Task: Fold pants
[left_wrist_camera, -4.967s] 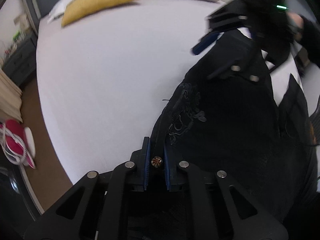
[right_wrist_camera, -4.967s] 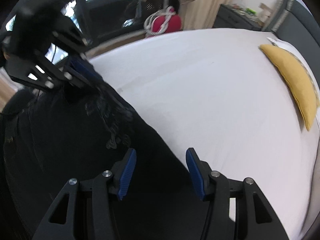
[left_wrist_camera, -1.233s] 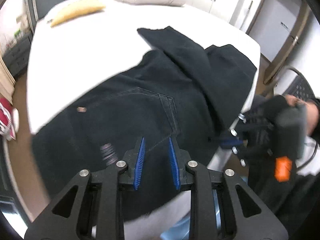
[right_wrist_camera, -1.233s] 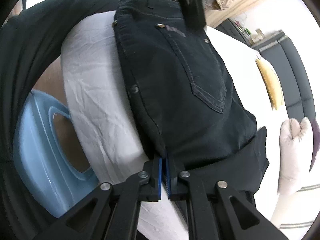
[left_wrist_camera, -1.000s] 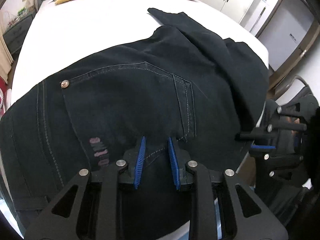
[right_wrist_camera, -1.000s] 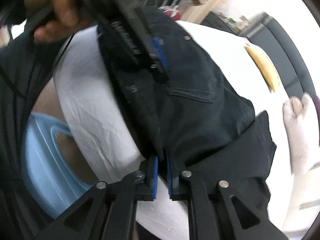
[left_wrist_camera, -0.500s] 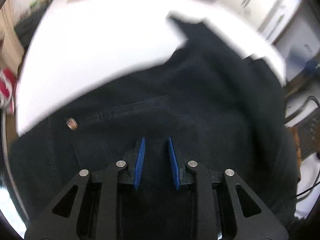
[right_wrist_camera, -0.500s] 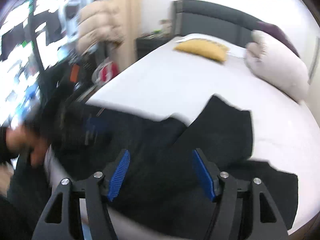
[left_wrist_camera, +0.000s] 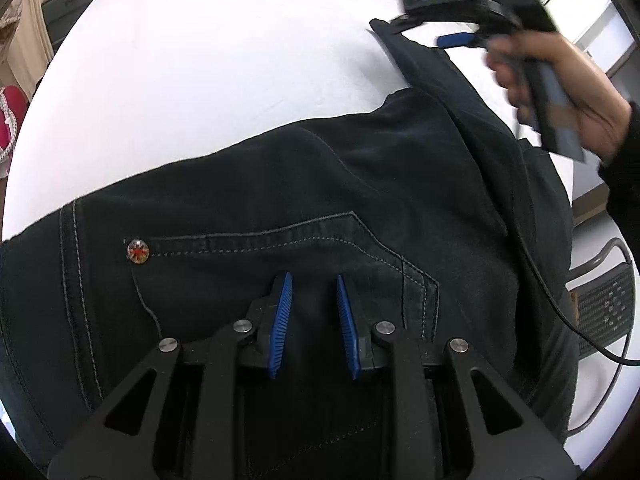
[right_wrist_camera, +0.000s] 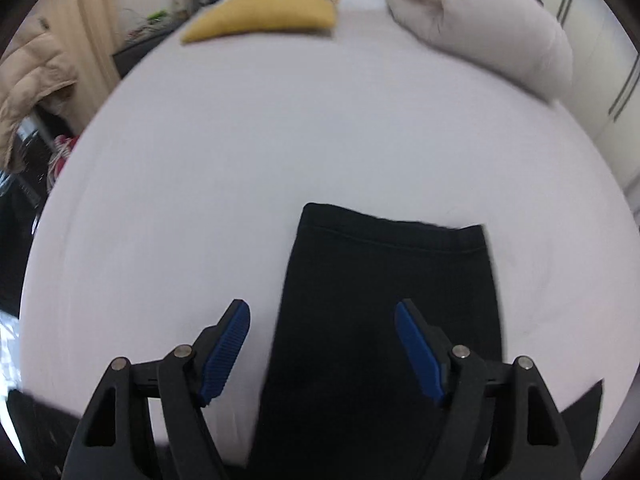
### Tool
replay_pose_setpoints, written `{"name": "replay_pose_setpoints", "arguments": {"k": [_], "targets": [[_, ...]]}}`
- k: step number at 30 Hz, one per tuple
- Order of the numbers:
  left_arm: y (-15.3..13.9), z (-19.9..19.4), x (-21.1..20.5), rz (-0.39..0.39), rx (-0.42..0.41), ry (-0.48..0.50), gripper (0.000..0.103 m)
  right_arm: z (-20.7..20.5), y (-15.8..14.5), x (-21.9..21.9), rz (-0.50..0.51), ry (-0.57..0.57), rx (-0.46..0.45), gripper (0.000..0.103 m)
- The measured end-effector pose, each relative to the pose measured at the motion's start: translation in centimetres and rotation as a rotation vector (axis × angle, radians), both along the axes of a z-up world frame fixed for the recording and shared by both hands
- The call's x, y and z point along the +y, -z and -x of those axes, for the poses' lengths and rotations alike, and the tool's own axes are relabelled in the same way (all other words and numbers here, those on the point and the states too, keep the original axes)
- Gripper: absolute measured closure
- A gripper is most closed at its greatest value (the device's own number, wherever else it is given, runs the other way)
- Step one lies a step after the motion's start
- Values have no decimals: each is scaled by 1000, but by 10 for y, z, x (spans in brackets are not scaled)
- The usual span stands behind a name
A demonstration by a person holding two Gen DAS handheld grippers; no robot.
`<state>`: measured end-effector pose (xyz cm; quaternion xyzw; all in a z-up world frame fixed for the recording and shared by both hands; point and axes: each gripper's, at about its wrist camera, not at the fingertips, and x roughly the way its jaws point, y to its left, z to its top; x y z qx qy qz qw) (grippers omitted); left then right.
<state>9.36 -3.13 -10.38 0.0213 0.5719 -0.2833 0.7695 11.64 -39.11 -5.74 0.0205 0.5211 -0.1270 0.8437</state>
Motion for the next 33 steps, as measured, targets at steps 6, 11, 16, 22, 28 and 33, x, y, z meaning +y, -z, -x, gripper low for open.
{"name": "replay_pose_setpoints", "arguments": {"k": [6, 11, 16, 22, 28, 33], "targets": [[-2, 7, 4, -10, -16, 7, 80, -27, 43, 0, 54, 42, 115, 26], [-5, 16, 5, -7, -26, 8, 80, -22, 39, -14, -23, 95, 68, 64], [-10, 18, 7, -19, -31, 12, 80, 8, 7, -52, -135, 158, -43, 97], [-11, 17, 0, -35, -23, 15, 80, 108, -56, -116, -260, 295, -313, 97], [-15, 17, -13, -77, -23, 16, 80, 273, -89, -196, -406, 499, -629, 97], [-16, 15, -24, -107, -15, 10, 80, 375, -48, -258, -476, 726, -707, 97]]}}
